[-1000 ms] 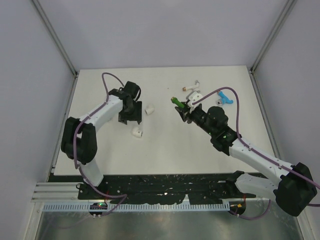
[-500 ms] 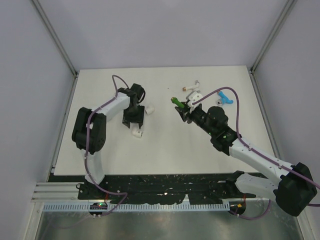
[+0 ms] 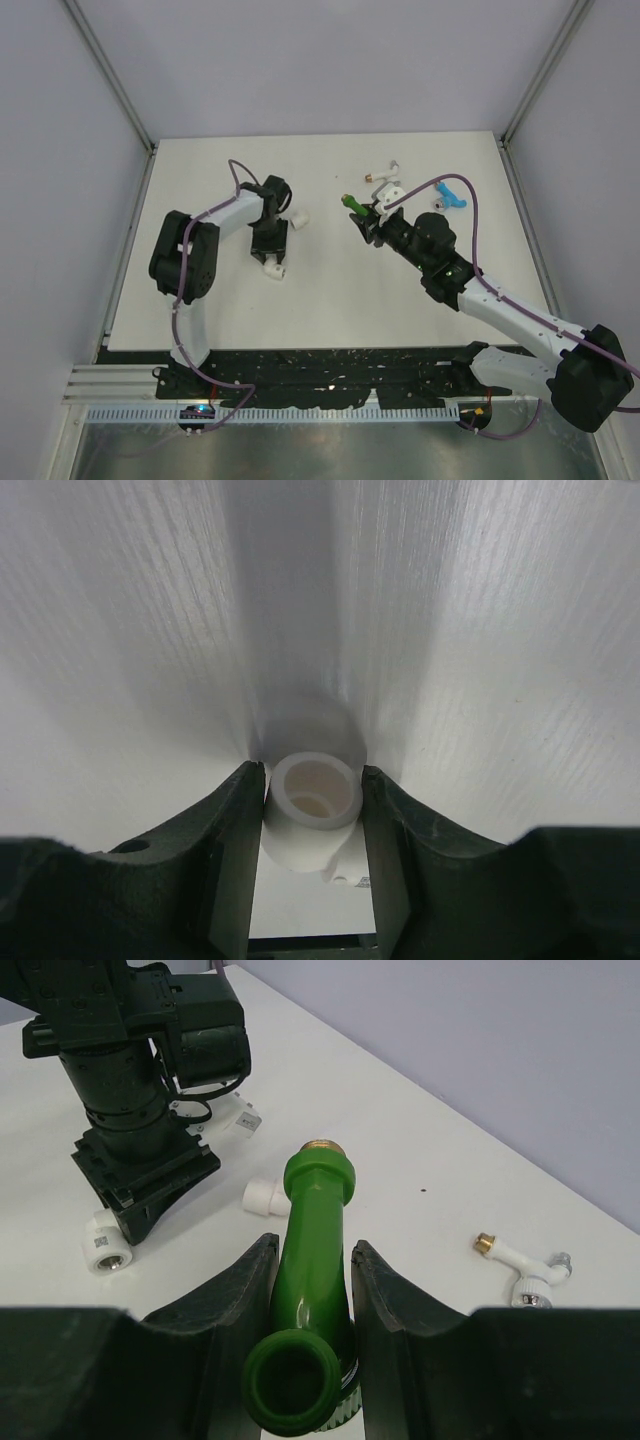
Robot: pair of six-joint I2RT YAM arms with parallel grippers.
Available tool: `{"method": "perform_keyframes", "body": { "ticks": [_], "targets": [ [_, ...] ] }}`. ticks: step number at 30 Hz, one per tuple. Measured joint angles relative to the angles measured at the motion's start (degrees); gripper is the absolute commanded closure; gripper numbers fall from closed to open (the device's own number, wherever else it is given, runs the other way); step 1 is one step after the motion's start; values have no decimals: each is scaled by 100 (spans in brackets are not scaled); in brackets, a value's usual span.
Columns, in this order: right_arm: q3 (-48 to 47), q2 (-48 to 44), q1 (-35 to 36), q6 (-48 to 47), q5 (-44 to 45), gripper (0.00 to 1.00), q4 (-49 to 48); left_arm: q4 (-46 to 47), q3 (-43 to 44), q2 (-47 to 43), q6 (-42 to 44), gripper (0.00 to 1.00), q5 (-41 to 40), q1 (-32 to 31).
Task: Install the water faucets
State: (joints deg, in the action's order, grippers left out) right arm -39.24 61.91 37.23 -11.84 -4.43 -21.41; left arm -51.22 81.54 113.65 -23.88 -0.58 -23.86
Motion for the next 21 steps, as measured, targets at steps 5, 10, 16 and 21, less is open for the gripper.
{"method": "perform_keyframes", "body": {
  "ticks": [5,10,16,21],
  "targets": [
    [0,0,0,0,2,95,0,136,-229,-101,-33,82,219,2],
    [-2,42,0,0,-63,95,7,179,-538,-562,-15,100,352,55],
    [-28,227,26,4,-170,95,76,275,-601,-1875,20,100,470,236],
    [-94,236,264,-116,-188,95,94,315,-428,-3069,59,100,463,341]
  ]
}}
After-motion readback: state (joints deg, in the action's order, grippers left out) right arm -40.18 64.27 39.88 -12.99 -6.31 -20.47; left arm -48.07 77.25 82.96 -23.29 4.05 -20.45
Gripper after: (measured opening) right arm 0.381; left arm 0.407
